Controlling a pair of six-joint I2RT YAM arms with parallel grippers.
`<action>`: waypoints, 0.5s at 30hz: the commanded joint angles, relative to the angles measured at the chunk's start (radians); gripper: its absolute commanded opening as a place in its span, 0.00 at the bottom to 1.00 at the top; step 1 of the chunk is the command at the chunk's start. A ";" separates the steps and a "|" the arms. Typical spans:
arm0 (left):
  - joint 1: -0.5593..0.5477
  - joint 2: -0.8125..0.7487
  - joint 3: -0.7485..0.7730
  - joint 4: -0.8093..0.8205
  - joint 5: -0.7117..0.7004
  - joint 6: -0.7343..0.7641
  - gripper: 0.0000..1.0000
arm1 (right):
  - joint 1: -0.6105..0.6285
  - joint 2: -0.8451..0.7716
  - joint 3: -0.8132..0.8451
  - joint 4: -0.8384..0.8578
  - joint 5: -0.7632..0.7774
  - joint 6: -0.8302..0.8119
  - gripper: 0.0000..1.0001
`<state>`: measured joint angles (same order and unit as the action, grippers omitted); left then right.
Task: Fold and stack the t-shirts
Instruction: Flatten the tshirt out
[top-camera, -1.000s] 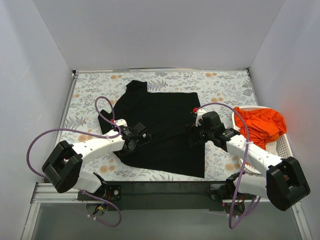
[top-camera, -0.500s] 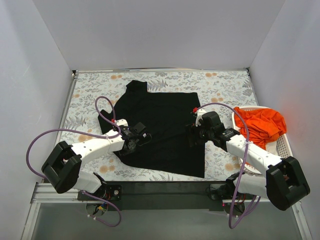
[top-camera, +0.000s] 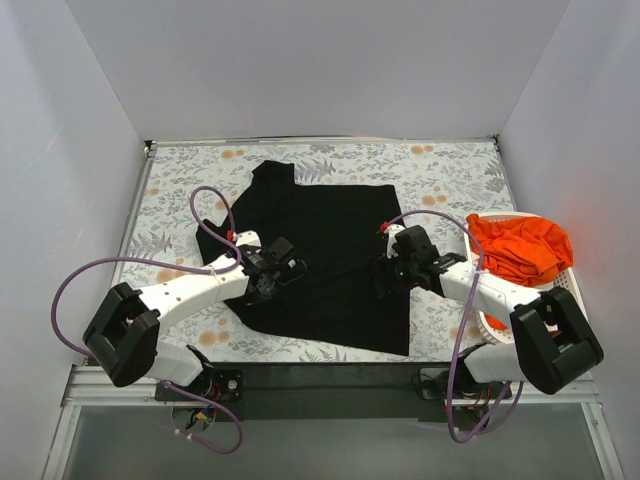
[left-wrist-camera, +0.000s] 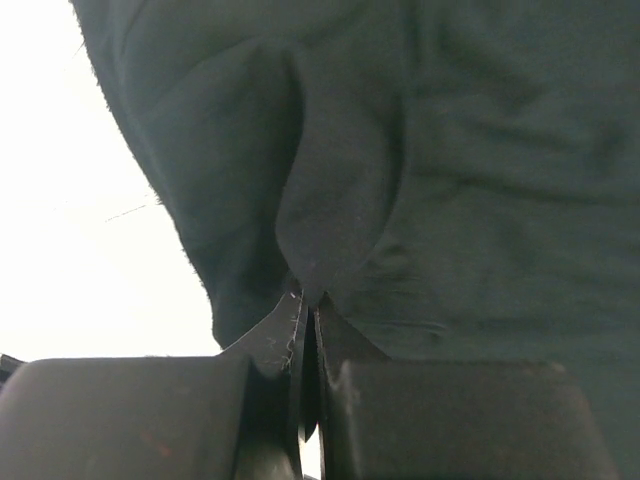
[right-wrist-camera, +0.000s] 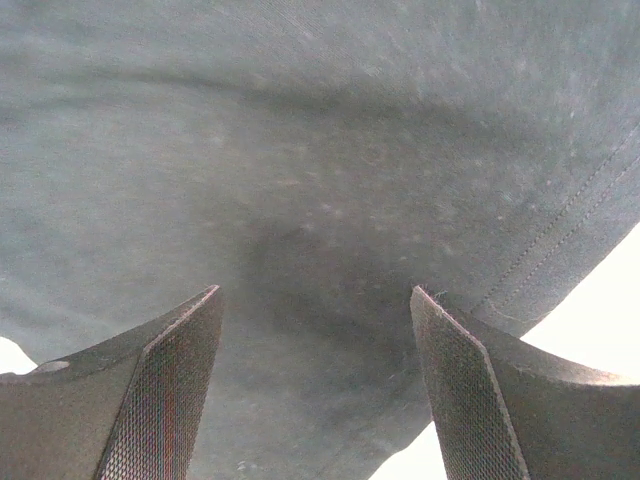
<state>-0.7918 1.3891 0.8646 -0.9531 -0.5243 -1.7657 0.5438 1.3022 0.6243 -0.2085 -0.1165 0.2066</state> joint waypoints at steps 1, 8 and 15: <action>0.000 -0.030 0.073 0.023 -0.028 0.043 0.00 | 0.002 0.064 0.037 0.018 0.052 -0.016 0.69; 0.175 -0.015 0.158 0.189 0.073 0.248 0.00 | -0.039 0.229 0.156 0.017 0.169 -0.042 0.68; 0.492 0.033 0.263 0.356 0.297 0.385 0.00 | -0.133 0.428 0.411 -0.011 0.283 -0.082 0.69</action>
<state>-0.4007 1.4078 1.0653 -0.7010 -0.3527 -1.4666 0.4496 1.6752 0.9451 -0.2081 0.0505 0.1638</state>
